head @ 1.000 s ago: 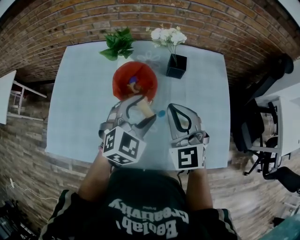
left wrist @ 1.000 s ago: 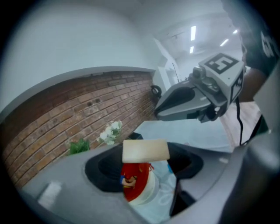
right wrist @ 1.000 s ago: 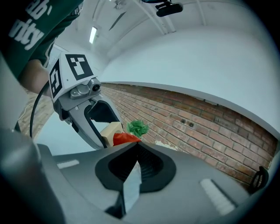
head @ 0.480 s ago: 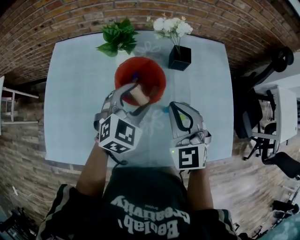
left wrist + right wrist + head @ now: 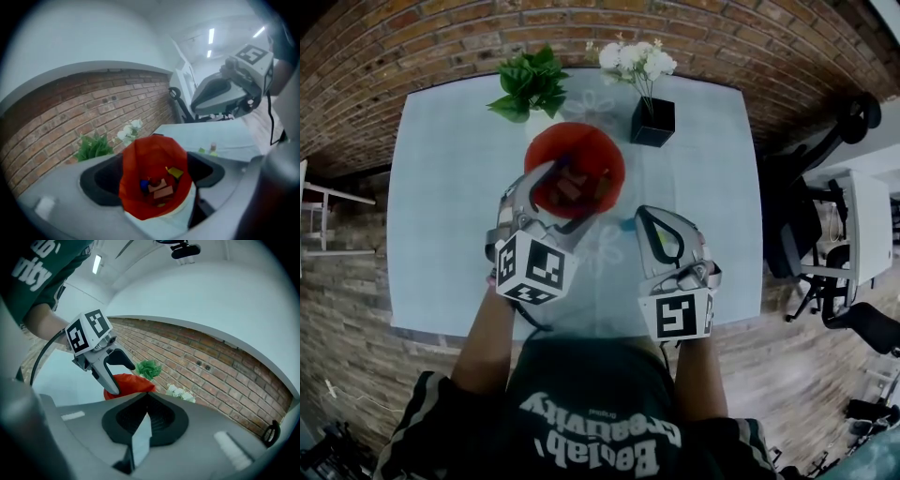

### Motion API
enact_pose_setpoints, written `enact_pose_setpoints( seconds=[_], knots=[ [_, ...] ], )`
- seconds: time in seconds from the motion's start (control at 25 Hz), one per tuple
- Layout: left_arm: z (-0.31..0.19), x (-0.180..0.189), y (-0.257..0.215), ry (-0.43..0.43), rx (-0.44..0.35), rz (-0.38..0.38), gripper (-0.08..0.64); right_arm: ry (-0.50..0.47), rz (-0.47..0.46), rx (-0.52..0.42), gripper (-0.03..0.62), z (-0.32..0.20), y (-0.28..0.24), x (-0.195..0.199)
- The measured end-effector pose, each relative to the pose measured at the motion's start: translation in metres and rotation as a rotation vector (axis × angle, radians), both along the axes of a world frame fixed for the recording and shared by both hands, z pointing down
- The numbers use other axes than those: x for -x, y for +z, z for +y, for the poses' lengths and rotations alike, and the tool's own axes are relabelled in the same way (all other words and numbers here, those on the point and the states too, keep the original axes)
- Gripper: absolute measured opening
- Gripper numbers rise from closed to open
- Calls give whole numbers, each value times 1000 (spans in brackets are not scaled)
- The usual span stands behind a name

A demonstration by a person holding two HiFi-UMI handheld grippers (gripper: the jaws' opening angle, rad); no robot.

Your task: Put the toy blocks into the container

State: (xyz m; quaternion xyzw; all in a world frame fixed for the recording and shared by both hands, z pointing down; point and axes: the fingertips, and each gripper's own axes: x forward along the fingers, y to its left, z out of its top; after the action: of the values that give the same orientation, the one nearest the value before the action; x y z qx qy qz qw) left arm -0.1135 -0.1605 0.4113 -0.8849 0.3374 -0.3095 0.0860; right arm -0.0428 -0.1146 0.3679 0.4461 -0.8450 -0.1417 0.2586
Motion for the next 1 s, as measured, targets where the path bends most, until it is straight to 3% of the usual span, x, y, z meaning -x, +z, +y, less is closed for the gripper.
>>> enact_pose_setpoints(
  seconds=[0.2,0.24,0.32,0.44,0.6,1.0],
  knots=[
    [6,-4,-1,4,6,0,421,1,3,-7,8,0,-3,-3],
    [7,-3,-3,-1,-3,7,380,-1,3,-12,8,1,-4,-3],
    [9,-3,-14,-17,-37,38,178,-4,6,-22,8,4,-7,-4],
    [22,-17,-30,-6,-74,94,3,10,9,-27,8,13,-11,-11],
    [49,-58,-32,89,-81,115,2,33,18,-43,8,25,-16,-24],
    [66,-96,-17,144,-37,92,2,57,2,-36,8,43,-15,-57]
  ],
)
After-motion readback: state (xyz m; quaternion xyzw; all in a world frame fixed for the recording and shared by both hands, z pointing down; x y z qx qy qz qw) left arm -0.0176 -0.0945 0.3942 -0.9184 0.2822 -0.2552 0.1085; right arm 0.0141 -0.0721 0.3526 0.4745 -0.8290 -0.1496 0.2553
